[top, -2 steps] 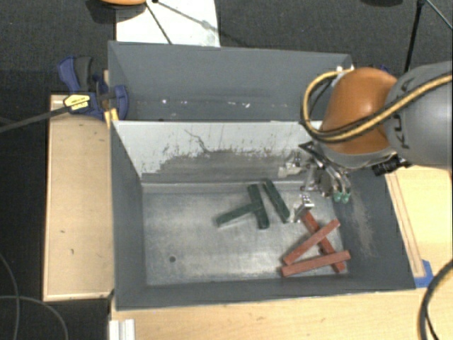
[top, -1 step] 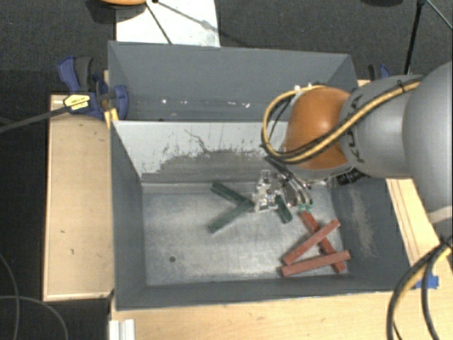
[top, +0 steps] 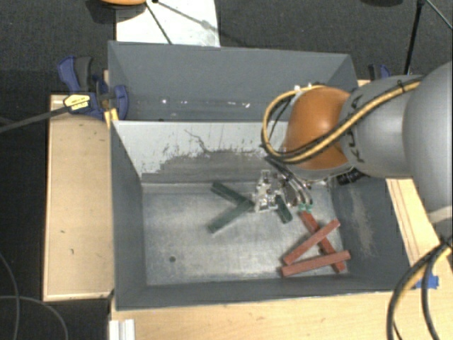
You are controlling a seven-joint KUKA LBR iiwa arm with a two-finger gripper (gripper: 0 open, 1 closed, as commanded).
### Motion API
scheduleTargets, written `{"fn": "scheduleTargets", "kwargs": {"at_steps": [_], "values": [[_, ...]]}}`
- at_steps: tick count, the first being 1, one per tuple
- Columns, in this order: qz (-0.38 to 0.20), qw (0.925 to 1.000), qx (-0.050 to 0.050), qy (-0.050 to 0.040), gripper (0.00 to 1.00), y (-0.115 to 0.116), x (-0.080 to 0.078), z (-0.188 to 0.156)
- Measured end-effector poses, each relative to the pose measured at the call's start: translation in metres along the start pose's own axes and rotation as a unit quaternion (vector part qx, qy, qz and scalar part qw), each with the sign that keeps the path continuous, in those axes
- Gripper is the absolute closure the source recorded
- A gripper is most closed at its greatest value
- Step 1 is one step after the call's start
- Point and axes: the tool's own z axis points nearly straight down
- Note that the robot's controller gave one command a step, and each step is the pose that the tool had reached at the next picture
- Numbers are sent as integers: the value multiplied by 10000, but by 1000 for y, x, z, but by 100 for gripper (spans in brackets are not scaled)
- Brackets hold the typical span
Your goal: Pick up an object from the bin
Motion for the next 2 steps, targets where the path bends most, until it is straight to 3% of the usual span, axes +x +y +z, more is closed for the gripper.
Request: {"fn": "scheduleTargets", "kwargs": {"at_steps": [2], "values": [[-10, 10000, 1, 0, 100, 0, 0, 0]]}}
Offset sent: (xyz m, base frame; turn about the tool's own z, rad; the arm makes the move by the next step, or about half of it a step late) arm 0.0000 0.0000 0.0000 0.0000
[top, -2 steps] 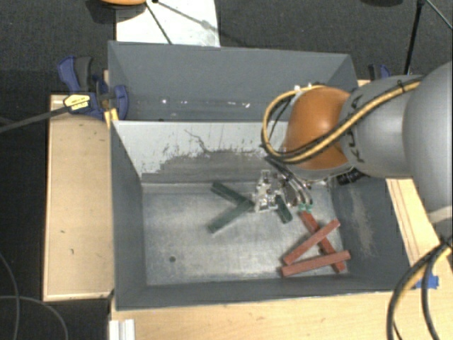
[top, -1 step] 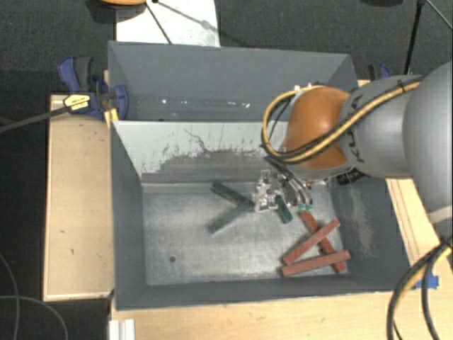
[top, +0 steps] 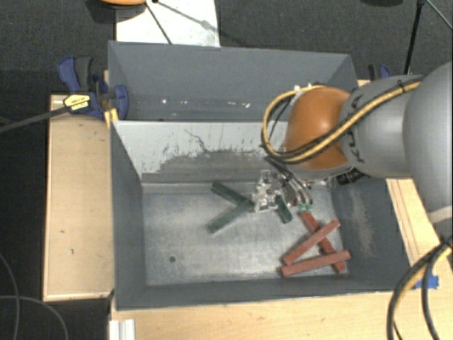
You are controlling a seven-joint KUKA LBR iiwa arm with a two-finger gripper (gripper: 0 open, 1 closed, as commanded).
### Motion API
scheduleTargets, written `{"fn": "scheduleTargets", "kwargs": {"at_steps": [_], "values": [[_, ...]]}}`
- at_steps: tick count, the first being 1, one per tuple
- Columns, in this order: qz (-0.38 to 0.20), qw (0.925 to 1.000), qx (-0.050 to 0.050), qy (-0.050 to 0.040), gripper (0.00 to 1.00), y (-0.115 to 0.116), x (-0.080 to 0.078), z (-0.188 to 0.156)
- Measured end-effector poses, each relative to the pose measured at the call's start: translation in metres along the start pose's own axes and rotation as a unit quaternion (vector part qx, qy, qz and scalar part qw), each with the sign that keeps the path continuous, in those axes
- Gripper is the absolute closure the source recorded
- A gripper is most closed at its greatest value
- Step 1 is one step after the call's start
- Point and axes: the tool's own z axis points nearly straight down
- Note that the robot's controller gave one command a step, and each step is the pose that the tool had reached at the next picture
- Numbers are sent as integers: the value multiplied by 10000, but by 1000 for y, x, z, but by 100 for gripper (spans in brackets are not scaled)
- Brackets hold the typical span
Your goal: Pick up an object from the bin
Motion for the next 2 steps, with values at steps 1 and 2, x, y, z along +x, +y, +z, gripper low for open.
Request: {"fn": "scheduleTargets", "kwargs": {"at_steps": [1, 2], "values": [[-4, 10000, 0, 0, 100, 0, 0, 0], [-6, 10000, 0, 0, 100, 0, 0, 0]]}}
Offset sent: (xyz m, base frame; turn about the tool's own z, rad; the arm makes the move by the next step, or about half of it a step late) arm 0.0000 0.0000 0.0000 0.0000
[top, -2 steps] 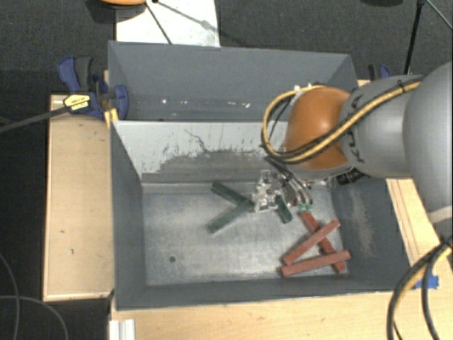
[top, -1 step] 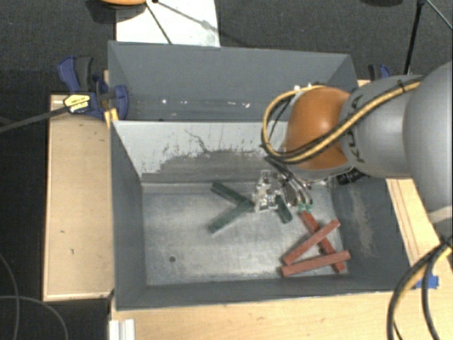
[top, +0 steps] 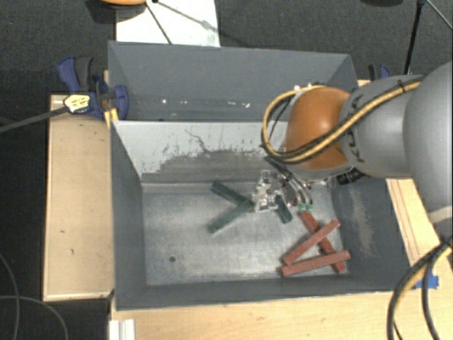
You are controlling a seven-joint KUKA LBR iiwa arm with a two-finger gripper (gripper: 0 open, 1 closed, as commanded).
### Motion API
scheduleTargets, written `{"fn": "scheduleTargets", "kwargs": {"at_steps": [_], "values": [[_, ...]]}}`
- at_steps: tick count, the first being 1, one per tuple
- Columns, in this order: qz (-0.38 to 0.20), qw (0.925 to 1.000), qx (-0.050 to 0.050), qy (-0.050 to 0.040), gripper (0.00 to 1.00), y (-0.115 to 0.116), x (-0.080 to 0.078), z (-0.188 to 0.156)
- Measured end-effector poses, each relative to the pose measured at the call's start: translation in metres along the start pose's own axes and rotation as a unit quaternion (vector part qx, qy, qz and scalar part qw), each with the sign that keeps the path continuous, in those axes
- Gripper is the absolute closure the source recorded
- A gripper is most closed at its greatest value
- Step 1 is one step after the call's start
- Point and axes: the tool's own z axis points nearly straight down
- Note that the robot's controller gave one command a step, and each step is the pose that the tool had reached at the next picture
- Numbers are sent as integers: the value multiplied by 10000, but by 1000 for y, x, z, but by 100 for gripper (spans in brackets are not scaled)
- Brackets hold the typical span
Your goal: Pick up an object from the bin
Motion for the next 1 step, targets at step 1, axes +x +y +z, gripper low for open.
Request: {"fn": "scheduleTargets", "kwargs": {"at_steps": [1], "values": [[-1, 10000, 0, 0, 100, 0, 0, 0]]}}
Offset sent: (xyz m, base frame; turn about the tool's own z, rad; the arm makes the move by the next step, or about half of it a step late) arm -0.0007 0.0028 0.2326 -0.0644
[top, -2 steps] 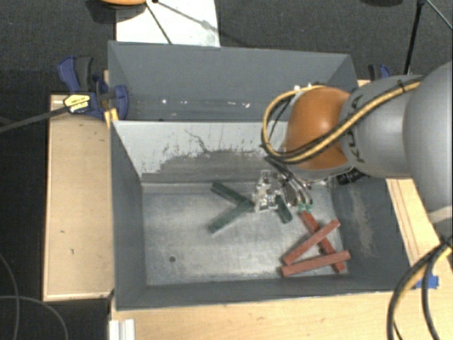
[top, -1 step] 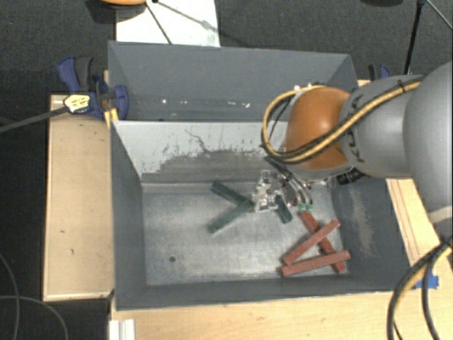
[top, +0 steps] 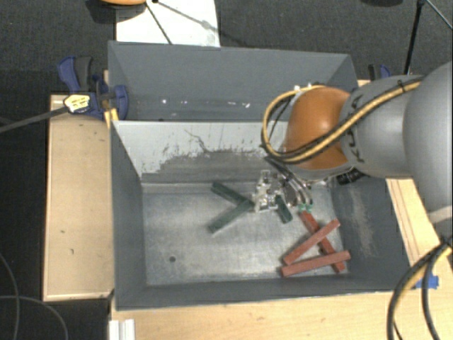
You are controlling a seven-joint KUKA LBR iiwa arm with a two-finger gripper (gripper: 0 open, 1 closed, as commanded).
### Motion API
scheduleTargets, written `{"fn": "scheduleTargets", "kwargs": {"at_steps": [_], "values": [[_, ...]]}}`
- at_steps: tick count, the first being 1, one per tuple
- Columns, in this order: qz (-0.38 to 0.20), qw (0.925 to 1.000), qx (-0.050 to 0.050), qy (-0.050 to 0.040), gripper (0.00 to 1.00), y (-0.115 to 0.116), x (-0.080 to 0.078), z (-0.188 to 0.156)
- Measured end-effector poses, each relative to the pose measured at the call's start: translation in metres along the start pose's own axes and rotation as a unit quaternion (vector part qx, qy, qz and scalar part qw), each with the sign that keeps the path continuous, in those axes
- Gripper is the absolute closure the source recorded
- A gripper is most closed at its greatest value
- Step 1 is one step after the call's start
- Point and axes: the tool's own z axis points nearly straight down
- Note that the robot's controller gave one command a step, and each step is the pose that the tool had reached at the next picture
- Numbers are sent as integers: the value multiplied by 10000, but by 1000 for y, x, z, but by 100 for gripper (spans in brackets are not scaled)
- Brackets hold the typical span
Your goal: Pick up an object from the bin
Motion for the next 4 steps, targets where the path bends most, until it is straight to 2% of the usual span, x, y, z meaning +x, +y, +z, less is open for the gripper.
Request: {"fn": "scheduleTargets", "kwargs": {"at_steps": [1, 2, 3, 4], "values": [[-28, 9999, -5, 131, 100, 1, 6, -34], [777, 9969, -3, 75, 100, 8, 9, -207], [774, 9970, 0, 90, 100, 8, 10, -205], [906, 9958, 4, 141, 0, 48, 35, -79]]}}
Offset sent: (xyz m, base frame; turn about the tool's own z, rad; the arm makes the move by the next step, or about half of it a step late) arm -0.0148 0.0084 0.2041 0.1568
